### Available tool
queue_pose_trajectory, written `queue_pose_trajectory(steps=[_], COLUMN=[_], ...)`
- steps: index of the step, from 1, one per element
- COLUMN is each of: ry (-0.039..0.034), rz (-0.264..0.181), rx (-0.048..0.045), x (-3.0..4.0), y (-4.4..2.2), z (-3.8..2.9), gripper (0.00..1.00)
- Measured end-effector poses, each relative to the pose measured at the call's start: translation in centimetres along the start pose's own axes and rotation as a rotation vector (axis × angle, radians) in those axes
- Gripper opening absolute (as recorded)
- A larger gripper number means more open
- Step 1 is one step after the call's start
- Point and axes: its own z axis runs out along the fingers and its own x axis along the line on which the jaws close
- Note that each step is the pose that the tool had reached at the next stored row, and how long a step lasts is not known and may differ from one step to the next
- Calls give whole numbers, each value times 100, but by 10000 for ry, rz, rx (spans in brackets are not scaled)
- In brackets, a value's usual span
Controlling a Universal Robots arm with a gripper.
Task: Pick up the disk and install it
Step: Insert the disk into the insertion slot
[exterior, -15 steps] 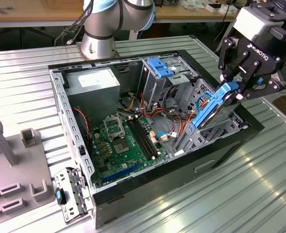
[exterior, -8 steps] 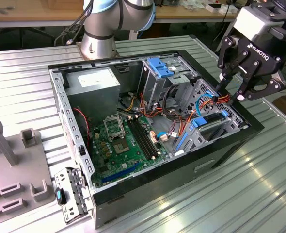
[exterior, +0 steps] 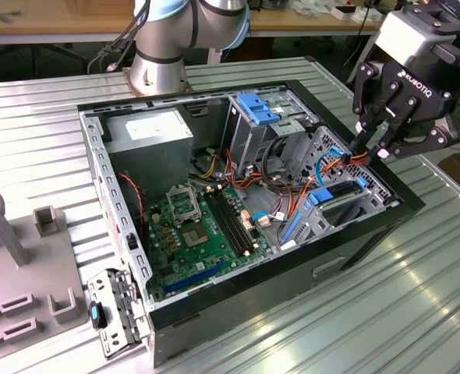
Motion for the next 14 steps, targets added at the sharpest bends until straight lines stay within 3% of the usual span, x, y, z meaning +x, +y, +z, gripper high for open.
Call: queue_pose_trajectory(steps=[3,4,5,7,14], ry=[-2,-2,-2,-3,-2], rz=[-1,-3,-14,-20,-22], rx=[0,0,0,-1,-1], x=[1,0,-3,-5,-4], y=[-78,-104,-162,-200,-202], z=[25,35,54,78,88], gripper=[18,18,11,11,11])
